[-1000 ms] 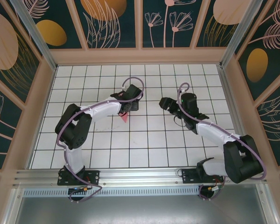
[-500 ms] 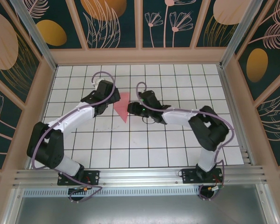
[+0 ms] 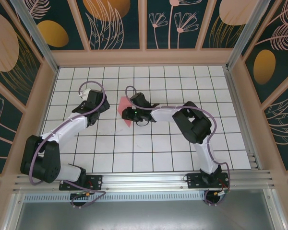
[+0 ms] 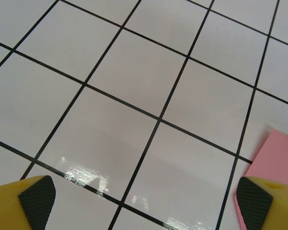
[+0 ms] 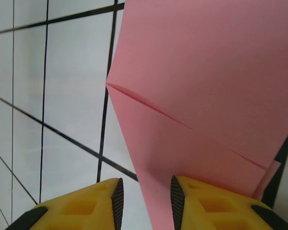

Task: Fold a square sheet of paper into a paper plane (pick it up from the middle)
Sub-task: Move the paper to the center of the table, then rotate the paper at the center of the table.

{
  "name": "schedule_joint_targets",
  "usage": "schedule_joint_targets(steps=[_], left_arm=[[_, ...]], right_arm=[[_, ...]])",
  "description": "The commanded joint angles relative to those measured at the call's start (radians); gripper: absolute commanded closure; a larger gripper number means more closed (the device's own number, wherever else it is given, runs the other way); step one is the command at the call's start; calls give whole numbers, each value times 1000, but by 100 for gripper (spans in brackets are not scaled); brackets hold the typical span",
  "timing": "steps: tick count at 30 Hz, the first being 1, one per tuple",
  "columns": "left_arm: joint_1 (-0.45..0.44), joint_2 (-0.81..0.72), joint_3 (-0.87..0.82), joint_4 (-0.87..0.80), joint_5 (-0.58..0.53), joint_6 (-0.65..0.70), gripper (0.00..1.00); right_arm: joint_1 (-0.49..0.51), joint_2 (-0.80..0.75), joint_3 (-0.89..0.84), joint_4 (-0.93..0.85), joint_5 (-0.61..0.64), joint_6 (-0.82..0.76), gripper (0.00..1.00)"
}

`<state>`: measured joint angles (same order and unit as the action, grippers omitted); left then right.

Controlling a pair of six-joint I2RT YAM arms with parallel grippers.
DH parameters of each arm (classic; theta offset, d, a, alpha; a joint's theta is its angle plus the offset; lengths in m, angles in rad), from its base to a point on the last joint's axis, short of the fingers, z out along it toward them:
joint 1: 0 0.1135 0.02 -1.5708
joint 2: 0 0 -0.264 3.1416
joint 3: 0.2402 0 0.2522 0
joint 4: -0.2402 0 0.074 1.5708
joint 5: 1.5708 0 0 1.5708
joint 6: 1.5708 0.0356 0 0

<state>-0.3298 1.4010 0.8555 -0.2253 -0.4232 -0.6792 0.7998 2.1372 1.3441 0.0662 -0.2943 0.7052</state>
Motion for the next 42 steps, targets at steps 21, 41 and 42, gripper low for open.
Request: schedule_joint_targets(steps=[21,41,42], left_arm=[[5,-28,-91,233,397,-38,2],[5,26,-109,298,507,-71,2],[5,27,-107,298,509,-72,1]], right_arm=[[-124,-511,-369,-110,138,-158,60],[-36,-96,13,-286,221,22,62],[-36,-85,15,-295,207,10,62]])
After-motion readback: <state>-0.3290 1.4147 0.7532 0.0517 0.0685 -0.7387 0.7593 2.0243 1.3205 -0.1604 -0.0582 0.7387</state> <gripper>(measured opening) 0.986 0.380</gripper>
